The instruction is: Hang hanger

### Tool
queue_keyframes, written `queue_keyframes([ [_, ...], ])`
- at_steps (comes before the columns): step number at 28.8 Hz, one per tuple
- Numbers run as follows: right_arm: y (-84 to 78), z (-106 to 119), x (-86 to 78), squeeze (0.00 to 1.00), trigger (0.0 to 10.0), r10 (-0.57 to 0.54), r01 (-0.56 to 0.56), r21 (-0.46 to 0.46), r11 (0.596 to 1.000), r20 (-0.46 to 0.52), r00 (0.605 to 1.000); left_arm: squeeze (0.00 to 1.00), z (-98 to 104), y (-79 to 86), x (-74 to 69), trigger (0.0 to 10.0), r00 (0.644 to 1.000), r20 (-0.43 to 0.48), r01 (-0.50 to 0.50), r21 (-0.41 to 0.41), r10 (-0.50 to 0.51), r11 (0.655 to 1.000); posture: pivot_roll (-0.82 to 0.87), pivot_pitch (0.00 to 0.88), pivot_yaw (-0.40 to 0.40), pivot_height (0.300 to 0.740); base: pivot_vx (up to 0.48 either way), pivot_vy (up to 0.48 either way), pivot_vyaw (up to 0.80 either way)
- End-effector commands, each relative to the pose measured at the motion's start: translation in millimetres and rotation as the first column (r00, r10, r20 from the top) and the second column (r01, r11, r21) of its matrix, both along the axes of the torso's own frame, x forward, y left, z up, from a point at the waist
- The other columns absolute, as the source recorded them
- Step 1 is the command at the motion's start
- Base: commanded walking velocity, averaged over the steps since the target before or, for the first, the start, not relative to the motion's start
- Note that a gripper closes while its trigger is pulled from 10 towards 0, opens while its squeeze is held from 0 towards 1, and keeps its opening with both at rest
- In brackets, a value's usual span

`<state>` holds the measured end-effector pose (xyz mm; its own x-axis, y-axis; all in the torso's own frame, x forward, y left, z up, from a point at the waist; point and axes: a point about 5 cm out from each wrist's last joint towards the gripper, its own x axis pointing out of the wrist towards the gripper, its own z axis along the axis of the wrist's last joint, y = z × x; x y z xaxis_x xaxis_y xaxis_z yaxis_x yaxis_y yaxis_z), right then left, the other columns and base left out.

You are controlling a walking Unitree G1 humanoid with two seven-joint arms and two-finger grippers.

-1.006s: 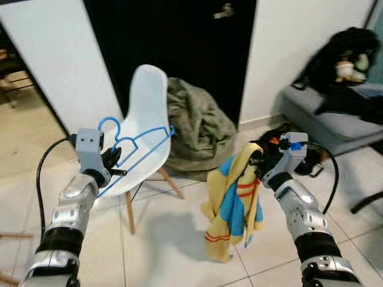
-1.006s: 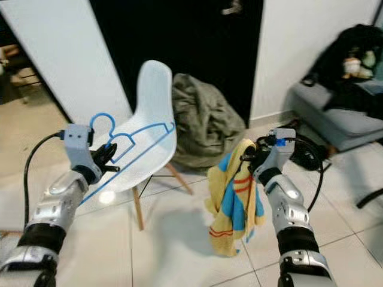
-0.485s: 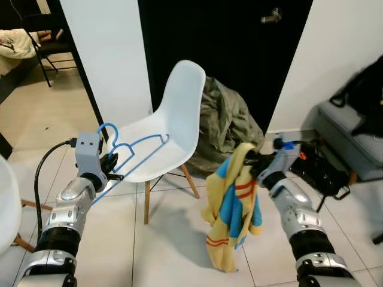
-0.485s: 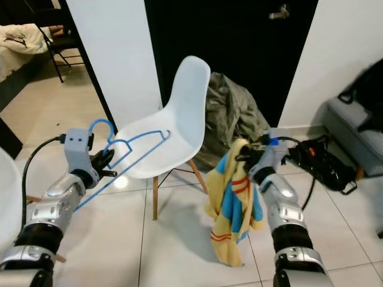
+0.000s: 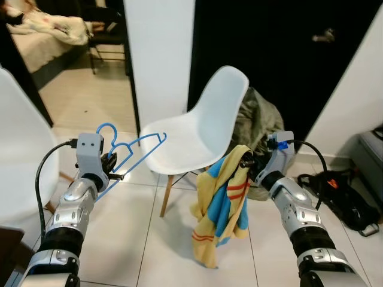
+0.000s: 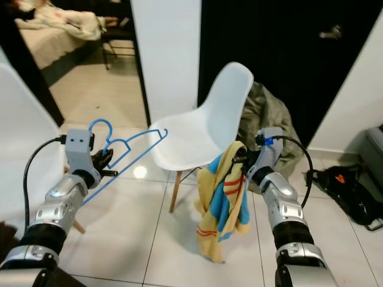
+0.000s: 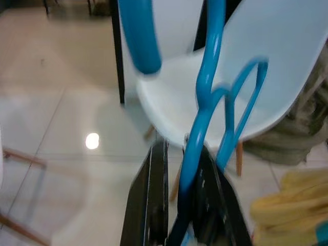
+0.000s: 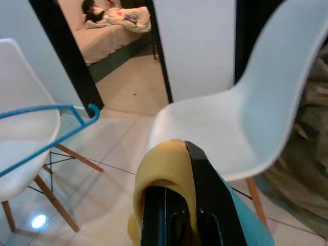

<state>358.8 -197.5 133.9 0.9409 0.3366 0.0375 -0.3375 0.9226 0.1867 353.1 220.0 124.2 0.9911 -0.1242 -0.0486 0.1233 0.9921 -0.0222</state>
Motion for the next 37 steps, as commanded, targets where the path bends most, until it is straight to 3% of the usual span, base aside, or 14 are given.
queue_keyframes([
  [1,-4.7,2.9,0.1,0.0,10.0,-0.016,0.015,0.015,1.0,0.023,1.0,0.0,-2.7,-0.8,0.2,10.0,1.0,-0.013,0.008,0.011,-0.008,1.0,-0.01,0.055,-0.067,0.74,0.0,0.0,0.7],
  [8,-7.4,2.3,0.2,0.0,10.0,-0.02,0.02,0.018,1.0,0.024,1.0,0.0,-0.6,-3.2,-0.6,10.0,0.999,0.017,0.033,0.003,-0.033,0.999,0.0,0.054,-0.064,0.74,0.0,0.0,0.7],
  [16,-6.0,3.6,1.2,0.0,10.0,-0.024,0.023,0.026,0.999,0.032,0.999,0.0,7.6,-19.3,-6.0,10.0,0.978,0.103,0.179,0.023,-0.18,0.984,0.0,0.059,-0.058,0.74,0.0,0.0,0.69],
  [17,-6.8,3.9,0.9,0.0,10.0,-0.027,0.026,0.032,0.999,0.035,0.999,0.0,14.2,-29.3,-10.4,10.0,0.954,0.163,0.262,-0.042,-0.252,0.964,-0.01,0.062,-0.053,0.74,0.0,0.0,0.68],
  [18,-6.8,3.9,0.9,0.0,10.0,-0.027,0.026,0.032,0.999,0.035,0.999,0.0,14.2,-29.3,-10.4,10.0,0.954,0.163,0.262,-0.042,-0.252,0.964,-0.01,0.062,-0.053,0.74,0.0,0.0,0.68],
  [20,-9.4,3.8,-0.3,0.0,10.0,-0.035,0.034,0.043,0.999,0.038,0.999,0.0,31.9,-62.0,-30.7,10.0,0.836,0.295,0.527,-0.193,-0.464,0.828,-0.02,0.063,-0.047,0.74,0.0,0.0,0.68],
  [22,-9.4,3.8,-0.3,0.0,10.0,-0.035,0.034,0.043,0.999,0.038,0.999,0.0,31.9,-62.0,-30.7,10.0,0.836,0.295,0.527,-0.193,-0.464,0.828,-0.02,0.063,-0.047,0.74,0.0,0.0,0.68],
  [23,-10.6,3.6,-1.0,0.0,10.0,-0.038,0.036,0.046,0.998,0.039,0.999,0.0,39.6,-80.0,-44.1,10.0,0.762,0.325,0.631,-0.176,-0.56,0.756,-0.03,0.064,-0.046,0.74,0.0,0.0,0.68],
  [24,-10.6,3.6,-1.0,0.0,10.0,-0.038,0.036,0.046,0.998,0.039,0.999,0.0,39.6,-80.0,-44.1,10.0,0.762,0.325,0.631,-0.176,-0.56,0.756,-0.03,0.064,-0.046,0.74,0.0,0.0,0.68],
  [25,-12.1,3.5,-1.6,0.0,10.0,-0.041,0.039,0.049,0.998,0.04,0.998,0.0,47.4,-94.6,-57.5,10.0,0.705,0.338,0.695,-0.152,-0.624,0.703,-0.02,0.07,-0.047,0.74,0.0,0.0,0.68],
  [26,-12.1,3.5,-1.6,0.0,10.0,-0.041,0.039,0.049,0.998,0.04,0.998,0.0,47.4,-94.6,-57.5,10.0,0.705,0.338,0.695,-0.152,-0.624,0.703,-0.02,0.07,-0.047,0.74,0.0,0.0,0.68],
  [27,-13.2,3.4,-1.8,0.0,10.0,-0.043,0.041,0.051,0.998,0.04,0.998,0.0,53.2,-103.4,-68.3,10.0,0.671,0.344,0.726,-0.124,-0.657,0.676,-0.02,0.07,-0.047,0.74,0.0,0.0,0.67],
  [30,-13.8,3.7,-1.6,0.0,10.0,-0.043,0.04,0.055,0.998,0.041,0.998,0.0,60.7,-106.9,-81.2,10.0,0.652,0.355,0.738,-0.097,-0.67,0.667,-0.01,0.078,-0.05,0.74,0.0,0.0,0.67],
  [37,-12.8,4.3,-1.0,0.0,10.0,-0.039,0.036,0.057,0.998,0.044,0.998,0.0,64.8,-102.5,-84.6,10.0,0.675,0.36,0.708,-0.071,-0.644,0.702,0.0,0.08,-0.048,0.74,0.0,0.0,0.67],
])
